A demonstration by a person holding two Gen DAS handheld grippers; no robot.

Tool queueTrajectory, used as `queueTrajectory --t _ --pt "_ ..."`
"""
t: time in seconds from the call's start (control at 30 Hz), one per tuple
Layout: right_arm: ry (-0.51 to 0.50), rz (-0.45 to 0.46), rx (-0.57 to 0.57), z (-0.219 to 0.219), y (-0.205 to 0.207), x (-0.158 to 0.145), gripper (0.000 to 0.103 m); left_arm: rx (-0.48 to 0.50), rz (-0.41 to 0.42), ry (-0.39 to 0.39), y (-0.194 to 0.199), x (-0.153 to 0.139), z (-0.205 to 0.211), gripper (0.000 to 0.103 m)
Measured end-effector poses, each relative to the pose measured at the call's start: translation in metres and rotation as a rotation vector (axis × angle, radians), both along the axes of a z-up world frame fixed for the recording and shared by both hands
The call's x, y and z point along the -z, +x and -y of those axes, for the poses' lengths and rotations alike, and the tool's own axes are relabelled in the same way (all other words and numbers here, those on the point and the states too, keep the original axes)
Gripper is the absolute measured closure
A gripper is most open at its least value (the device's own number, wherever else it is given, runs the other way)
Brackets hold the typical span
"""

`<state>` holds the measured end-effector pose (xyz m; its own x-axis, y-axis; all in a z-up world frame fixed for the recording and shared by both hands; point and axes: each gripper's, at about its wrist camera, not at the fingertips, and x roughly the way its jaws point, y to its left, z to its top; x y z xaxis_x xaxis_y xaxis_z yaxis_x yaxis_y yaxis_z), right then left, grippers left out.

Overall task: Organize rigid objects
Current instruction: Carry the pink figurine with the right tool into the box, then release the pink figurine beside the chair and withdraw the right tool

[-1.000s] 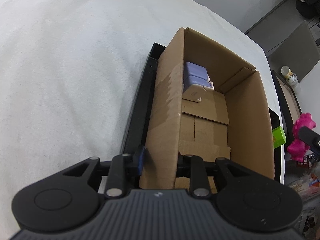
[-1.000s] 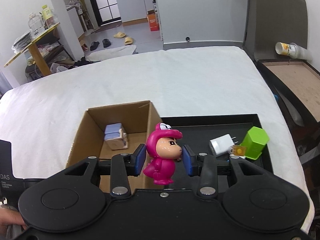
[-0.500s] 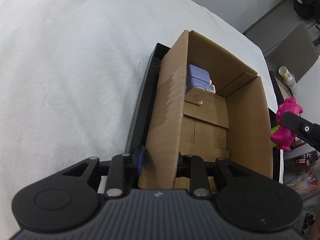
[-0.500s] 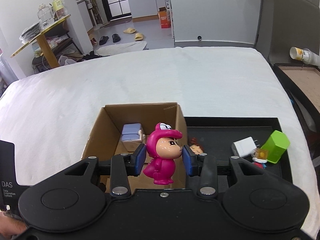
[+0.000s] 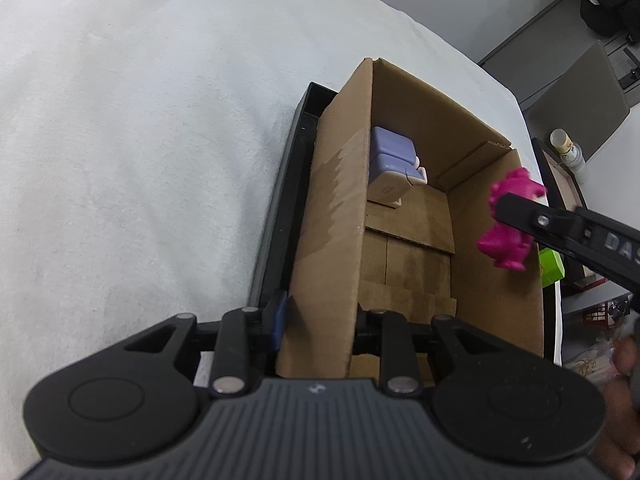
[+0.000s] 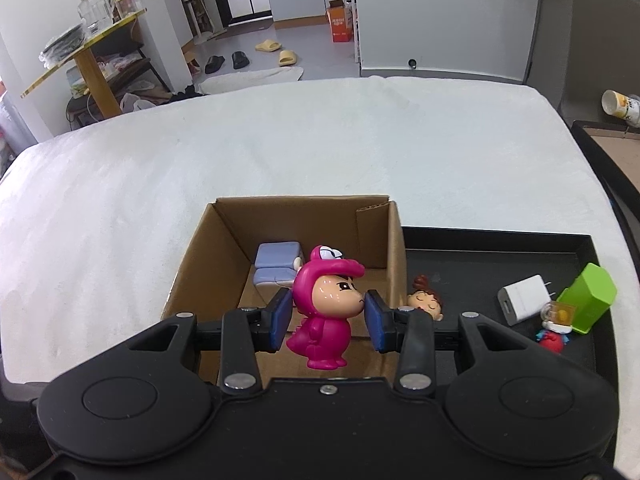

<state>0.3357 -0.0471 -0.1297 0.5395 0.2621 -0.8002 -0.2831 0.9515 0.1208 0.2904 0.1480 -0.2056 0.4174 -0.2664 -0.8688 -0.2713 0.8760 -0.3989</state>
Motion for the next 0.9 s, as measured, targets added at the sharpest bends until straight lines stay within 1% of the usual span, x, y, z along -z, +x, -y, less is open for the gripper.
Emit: queueTrajectory --t 0.13,0.23,0.33,0.63,0.77,0.9 --pt "-0.012 -0.006 -0.015 -0.009 0.004 0.006 0.064 0.004 0.001 -0.004 0.000 0.000 -0.001 0.077" --pt "-0.022 0.008 -0.021 -0.015 0.009 0.008 0.064 -0.001 0.004 -0.014 -0.001 0.001 -0.003 0.077" --pt "-0.030 0.017 -0.013 -0.019 0.015 0.011 0.064 -0.003 0.007 -0.013 -0.002 0.001 -0.004 0.076" --pt "-0.068 0.005 0.013 -0.028 0.027 0.026 0.063 -0.007 0.013 -0.018 -0.003 0.000 -0.007 0.076" --pt "-0.077 0.001 0.003 -0.030 0.024 0.027 0.061 -0.011 0.014 -0.023 -0.003 0.000 -0.008 0.075" --pt "-0.070 -0.004 0.003 -0.026 0.020 0.025 0.061 -0.008 0.017 -0.012 -0.004 -0.001 -0.005 0.075"
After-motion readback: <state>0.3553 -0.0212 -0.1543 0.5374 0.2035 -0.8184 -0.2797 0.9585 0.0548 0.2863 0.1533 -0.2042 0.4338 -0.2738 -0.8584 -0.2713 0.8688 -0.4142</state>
